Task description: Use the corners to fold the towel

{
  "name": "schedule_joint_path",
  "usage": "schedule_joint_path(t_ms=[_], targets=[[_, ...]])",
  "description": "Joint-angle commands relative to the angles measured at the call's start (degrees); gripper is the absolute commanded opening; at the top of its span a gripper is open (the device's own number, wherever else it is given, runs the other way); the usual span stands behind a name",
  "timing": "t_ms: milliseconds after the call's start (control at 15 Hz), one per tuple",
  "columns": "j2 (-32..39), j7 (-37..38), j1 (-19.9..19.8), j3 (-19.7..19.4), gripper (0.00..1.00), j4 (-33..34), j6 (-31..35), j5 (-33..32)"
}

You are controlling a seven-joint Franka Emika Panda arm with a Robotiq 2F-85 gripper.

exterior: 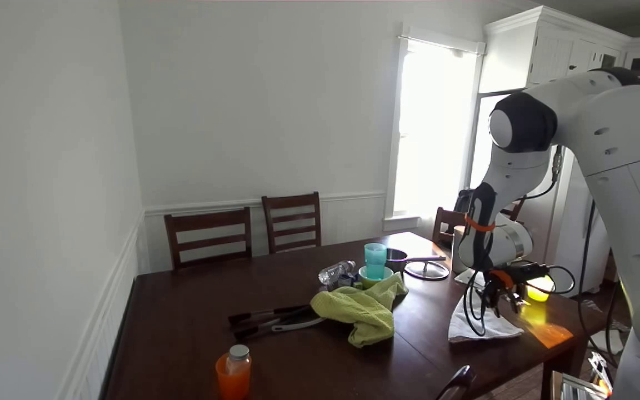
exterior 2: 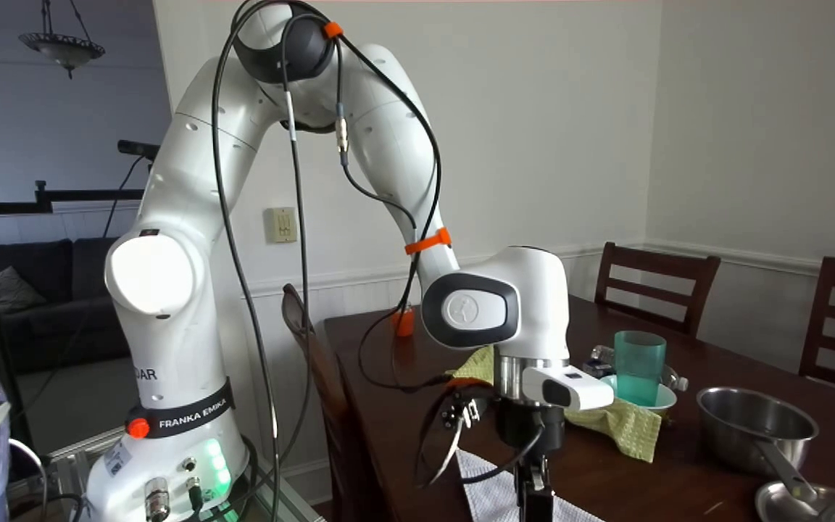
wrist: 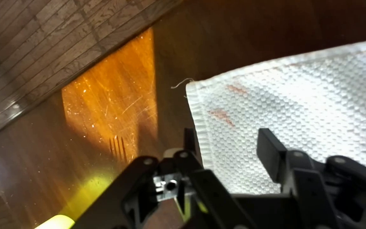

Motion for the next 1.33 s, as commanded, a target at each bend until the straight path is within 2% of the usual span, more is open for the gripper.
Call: schedule_joint_path(t_ms=[0,133,467,600,867,1133,1200,1267], targets=[[-2.7,2.7,2.8,-2.2,0.88,-0.9,-2.4,-1.3],[-4.1,5.9,5.0,-2.8,1.00,-0.9,-6.3,-0.5],[-6.3,17.2,9.1,-1.3,1.00,0.1,-17.5,0.4],[-6.4,22.1,9.4,0.5,1.00,0.7,-20.2,2.5],[-6.3,27.3,7.2,6.2,1.00,1.0,-20.6,10.0],[-6.8,26.5,4.2,12.2,1.00,0.7,-17.9,18.3],[-6.4,26.7,3.9,13.0,1.00,0.9,-17.3,18.9],[-5.4,27.5,4.8,12.1,1.00,1.2,-18.1,15.6]])
